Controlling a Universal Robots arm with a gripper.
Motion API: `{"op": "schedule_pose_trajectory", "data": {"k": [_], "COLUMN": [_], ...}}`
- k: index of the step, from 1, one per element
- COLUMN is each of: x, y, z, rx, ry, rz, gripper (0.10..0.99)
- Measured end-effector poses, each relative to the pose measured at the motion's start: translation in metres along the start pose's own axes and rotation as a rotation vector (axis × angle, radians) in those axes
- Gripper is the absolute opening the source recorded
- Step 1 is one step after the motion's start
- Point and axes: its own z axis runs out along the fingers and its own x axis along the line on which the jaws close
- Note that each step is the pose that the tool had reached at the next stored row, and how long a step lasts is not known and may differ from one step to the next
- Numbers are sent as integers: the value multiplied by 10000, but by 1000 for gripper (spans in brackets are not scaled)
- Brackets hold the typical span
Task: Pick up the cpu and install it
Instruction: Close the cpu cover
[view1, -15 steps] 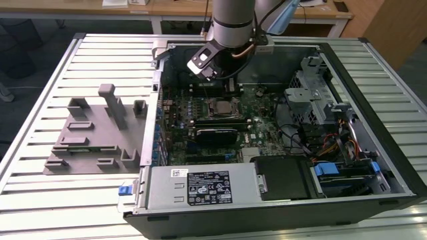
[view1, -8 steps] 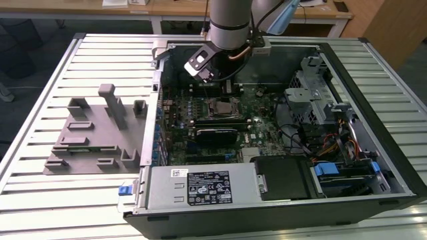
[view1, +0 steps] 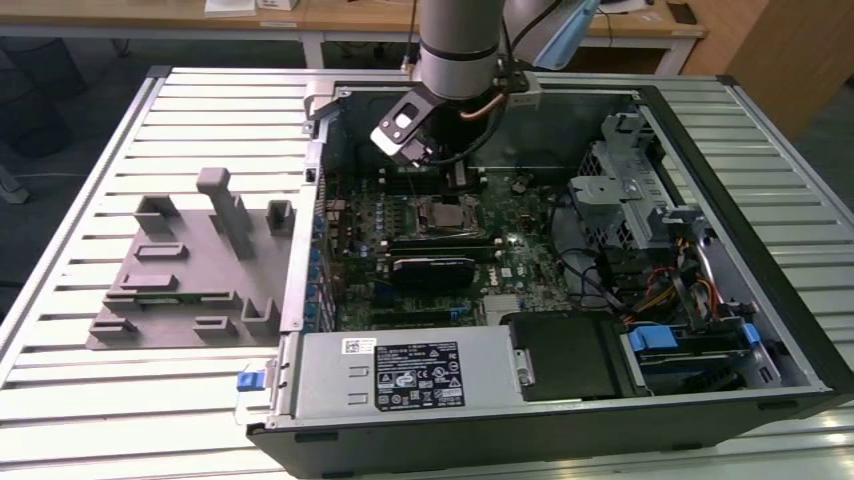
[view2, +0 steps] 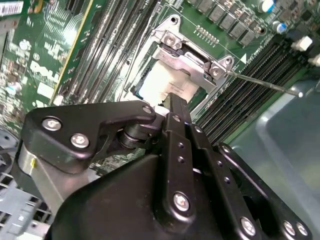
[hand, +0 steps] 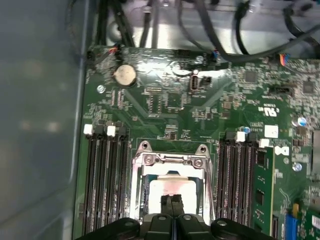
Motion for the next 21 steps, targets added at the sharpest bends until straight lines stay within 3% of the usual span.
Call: {"op": "schedule_pose_trajectory", "data": {"k": [21], "x": [0], "y": [-5], "z": [3], "rx": [-6], "ry": [117], "rz": [-2960], "gripper": [106]}}
